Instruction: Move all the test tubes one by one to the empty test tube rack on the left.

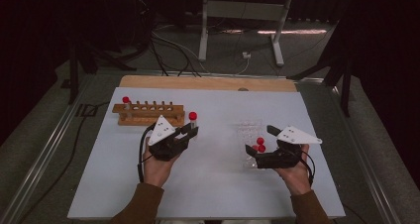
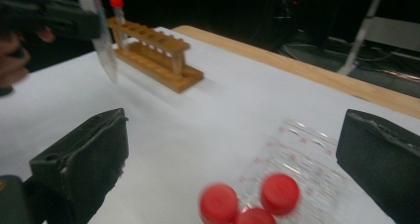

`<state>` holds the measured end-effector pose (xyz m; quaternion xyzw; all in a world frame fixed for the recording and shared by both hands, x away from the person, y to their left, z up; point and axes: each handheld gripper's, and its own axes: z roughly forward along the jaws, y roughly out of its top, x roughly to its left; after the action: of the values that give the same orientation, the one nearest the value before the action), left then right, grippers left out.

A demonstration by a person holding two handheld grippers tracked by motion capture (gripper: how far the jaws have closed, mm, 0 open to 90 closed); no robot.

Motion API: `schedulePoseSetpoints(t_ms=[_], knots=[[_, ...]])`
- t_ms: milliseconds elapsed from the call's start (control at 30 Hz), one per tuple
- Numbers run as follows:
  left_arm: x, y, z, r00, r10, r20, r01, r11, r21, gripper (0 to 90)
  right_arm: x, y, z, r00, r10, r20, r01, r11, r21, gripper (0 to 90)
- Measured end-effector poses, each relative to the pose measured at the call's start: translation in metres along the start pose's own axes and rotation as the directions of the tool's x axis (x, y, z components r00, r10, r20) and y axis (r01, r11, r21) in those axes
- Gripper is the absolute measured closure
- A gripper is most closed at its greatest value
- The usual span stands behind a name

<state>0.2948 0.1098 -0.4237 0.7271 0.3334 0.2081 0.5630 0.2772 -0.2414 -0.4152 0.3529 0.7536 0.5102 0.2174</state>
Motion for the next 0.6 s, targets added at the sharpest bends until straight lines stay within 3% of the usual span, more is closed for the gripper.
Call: schedulePoseSetpoints(t_ms=[367, 600], knots=[[0.024, 0.004, -0.017, 0.9962, -0.003, -0.087, 0.001, 0.9999, -0.014, 76.0, -0.013, -0.013, -0.015, 0.9991, 0.019, 0.037, -0.018, 0.999, -0.028, 0.0], [0.044, 0.012, -0.027, 0.9883, 0.005, -0.152, -0.009, 0.9996, -0.028, 76.0, -0.016, -0.014, -0.021, 0.9985, 0.035, 0.042, -0.033, 0.998, -0.050, 0.0]])
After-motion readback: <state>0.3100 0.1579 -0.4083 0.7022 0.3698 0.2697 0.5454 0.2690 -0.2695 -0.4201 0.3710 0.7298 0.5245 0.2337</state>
